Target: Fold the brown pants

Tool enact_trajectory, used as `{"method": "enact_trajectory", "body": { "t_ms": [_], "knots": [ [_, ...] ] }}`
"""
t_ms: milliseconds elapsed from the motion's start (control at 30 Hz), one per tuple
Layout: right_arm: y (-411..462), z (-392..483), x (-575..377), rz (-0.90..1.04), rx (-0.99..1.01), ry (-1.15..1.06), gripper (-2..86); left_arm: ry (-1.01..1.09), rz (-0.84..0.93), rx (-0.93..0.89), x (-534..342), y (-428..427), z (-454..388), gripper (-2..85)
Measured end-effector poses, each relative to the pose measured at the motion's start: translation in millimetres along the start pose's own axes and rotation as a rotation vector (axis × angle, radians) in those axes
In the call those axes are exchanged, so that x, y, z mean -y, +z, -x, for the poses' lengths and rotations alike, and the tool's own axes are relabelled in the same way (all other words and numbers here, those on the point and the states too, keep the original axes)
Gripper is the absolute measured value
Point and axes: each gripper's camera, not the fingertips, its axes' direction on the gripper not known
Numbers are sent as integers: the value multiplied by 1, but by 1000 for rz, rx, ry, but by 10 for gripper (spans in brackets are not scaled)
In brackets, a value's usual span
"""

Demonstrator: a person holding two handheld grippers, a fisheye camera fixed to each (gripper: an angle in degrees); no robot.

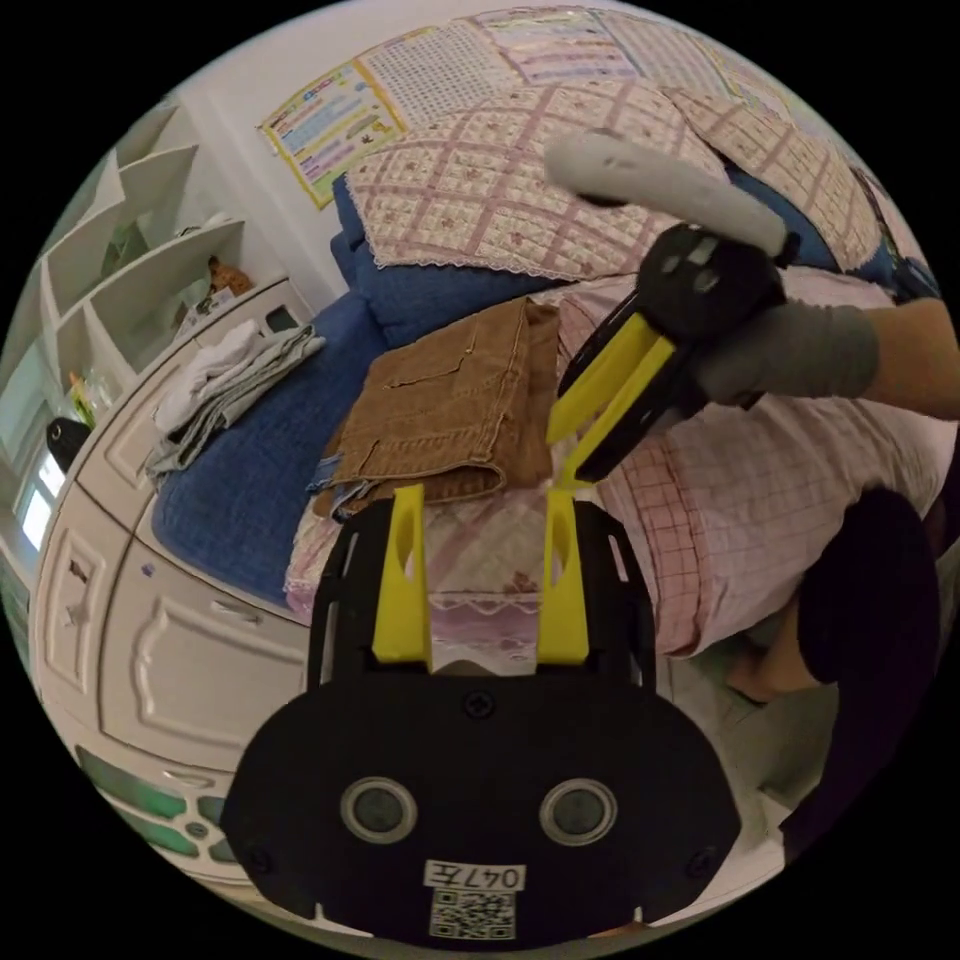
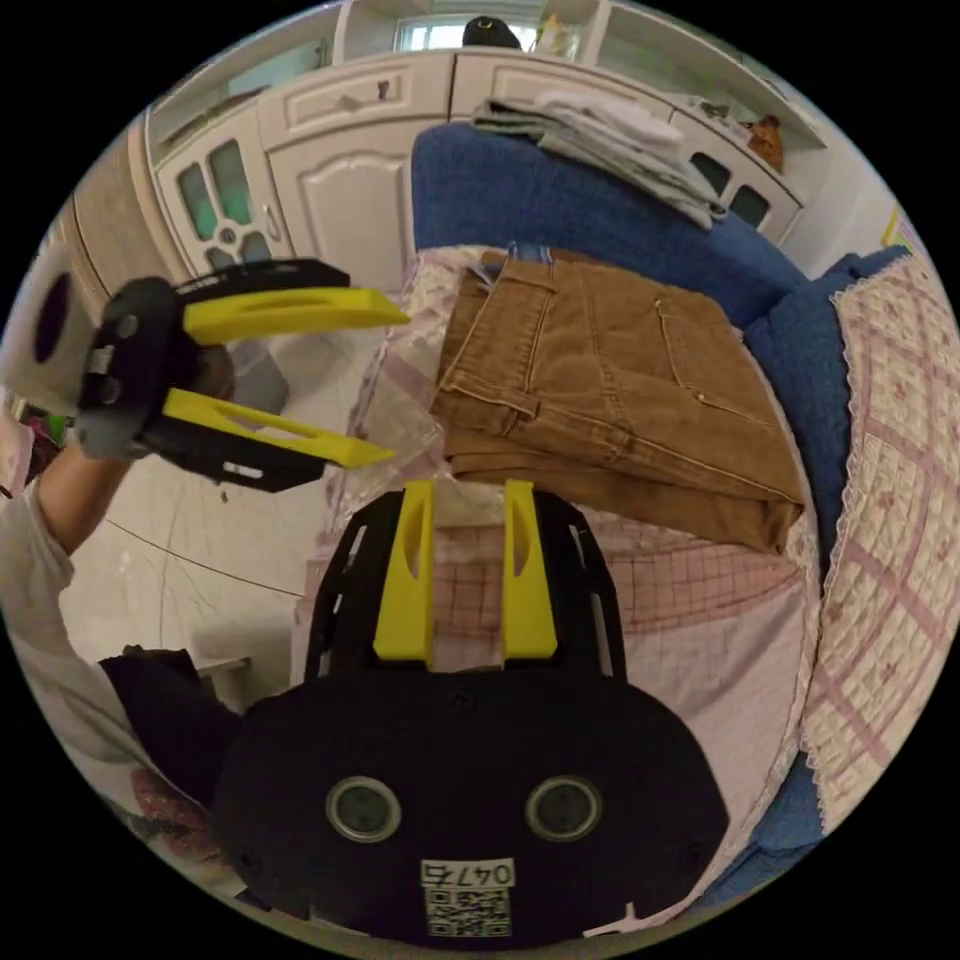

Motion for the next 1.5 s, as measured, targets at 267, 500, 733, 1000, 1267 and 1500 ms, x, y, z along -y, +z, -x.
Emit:
{"method": "enact_trajectory", "body": {
  "t_ms": [267,500,733,1000,1267,1500],
  "knots": [
    [-9,-78,53,-242,170,198,-8,157,-38,75,1,79,-27,175],
    [-9,-160,64,-331,245,334,39,145,34,2,6,147,-24,77],
    [10,-278,38,-336,126,741,163,-87,-51,-240,-67,200,8,63],
    [31,-298,78,-225,197,660,52,-187,-146,-288,-136,238,5,60],
    [-73,-183,127,-224,-260,185,11,-263,-190,-238,-183,245,-14,52],
    [-227,-77,35,-541,-360,76,10,-399,-507,-160,-239,81,-39,49]
  ]
}}
